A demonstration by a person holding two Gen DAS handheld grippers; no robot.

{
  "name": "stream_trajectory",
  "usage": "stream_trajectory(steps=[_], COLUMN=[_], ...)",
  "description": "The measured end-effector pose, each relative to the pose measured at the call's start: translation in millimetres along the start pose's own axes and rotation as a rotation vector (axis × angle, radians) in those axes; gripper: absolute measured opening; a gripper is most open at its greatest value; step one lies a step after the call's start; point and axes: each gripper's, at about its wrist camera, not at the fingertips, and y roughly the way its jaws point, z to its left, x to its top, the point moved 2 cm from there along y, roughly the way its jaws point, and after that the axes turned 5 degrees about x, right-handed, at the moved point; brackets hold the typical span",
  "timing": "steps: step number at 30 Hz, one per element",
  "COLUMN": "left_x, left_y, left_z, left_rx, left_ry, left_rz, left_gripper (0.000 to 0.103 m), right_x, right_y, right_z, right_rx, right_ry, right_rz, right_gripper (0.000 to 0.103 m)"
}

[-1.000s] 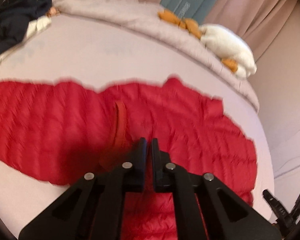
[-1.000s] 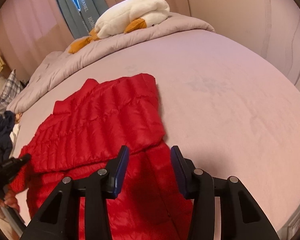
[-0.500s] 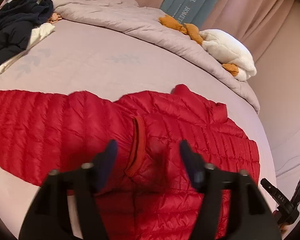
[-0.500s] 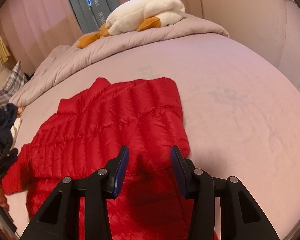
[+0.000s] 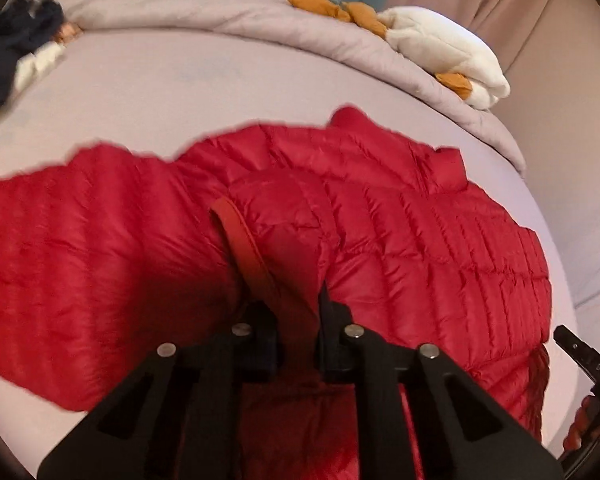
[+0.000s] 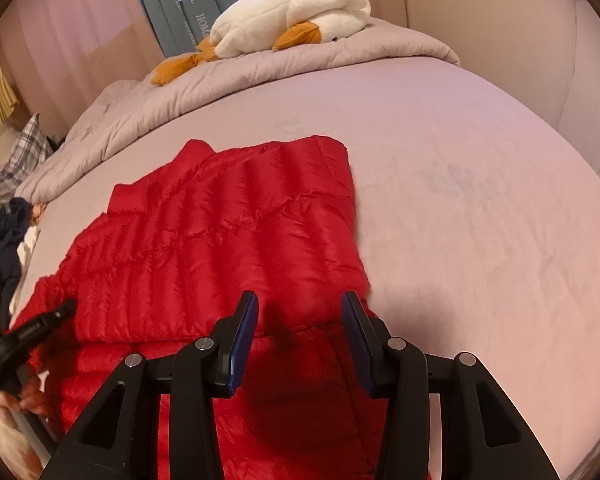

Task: Fold large clothes

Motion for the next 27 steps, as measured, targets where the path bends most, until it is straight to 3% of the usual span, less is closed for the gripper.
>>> stream_trajectory(steps=[4, 9, 12, 17, 27], left_x=[17, 33, 26, 4, -4], left_y=[-42, -60, -46, -3, 12], left_z=[3, 19, 32, 54, 56], left_rx=[-0.001, 0.045, 0.101, 0.117, 0.151], left_ry=[0.0, -0.017, -0.02, -0.073, -0.082], left_rz=[-0.12, -0.167, -0.121, 0.015, 0.017], left_gripper=[0.013, 0.013, 0.013, 0.014, 0.025], right_x=[4, 5, 4, 3, 2], right_y=[-1, 8, 20, 38, 59], right_z=[1, 7, 9, 11, 16], right_rx=[-0.002, 0.024, 0.032, 0.015, -0.042], right_ry=[-0.009, -0.03, -0.025, -0.036, -0.07], right_rz=[-0.01, 0.007, 0.033, 0.067, 0.1], right_gripper=[0.045, 0.045, 0.045, 0.045, 0.045])
